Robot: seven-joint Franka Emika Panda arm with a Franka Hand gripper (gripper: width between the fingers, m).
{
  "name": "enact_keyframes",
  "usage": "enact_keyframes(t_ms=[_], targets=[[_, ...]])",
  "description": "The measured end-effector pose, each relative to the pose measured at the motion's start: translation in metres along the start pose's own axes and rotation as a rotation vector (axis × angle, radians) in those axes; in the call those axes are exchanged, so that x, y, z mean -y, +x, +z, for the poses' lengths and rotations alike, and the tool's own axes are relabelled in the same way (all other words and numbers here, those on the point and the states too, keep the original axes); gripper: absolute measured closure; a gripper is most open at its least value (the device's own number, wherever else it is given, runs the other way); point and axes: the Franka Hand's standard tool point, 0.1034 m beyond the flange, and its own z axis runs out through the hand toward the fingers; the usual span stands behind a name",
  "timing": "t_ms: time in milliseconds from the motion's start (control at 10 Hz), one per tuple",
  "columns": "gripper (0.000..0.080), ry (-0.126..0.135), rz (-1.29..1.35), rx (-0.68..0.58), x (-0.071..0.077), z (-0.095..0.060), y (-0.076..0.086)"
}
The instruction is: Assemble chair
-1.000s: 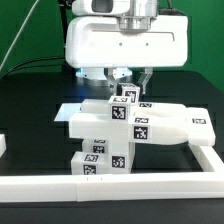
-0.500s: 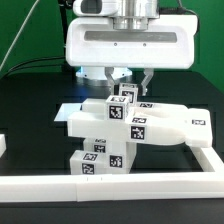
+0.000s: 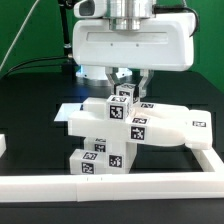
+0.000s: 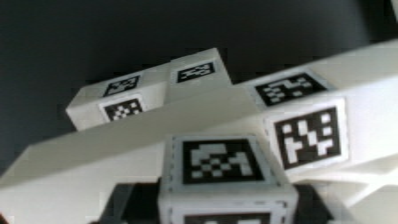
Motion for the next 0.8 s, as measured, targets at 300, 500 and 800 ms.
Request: enact_keyframes(t_ms=[300, 500, 800], targets=[[0.0515, 0.013, 0.13, 0.008, 0.0017, -0.0002, -0.001], [0.0333, 0.011, 0.081, 0.008, 0.0016, 0.0002, -0.0013], [0.0163, 0.01, -0.461, 0.0, 0.0006, -0.0015, 0.0035]])
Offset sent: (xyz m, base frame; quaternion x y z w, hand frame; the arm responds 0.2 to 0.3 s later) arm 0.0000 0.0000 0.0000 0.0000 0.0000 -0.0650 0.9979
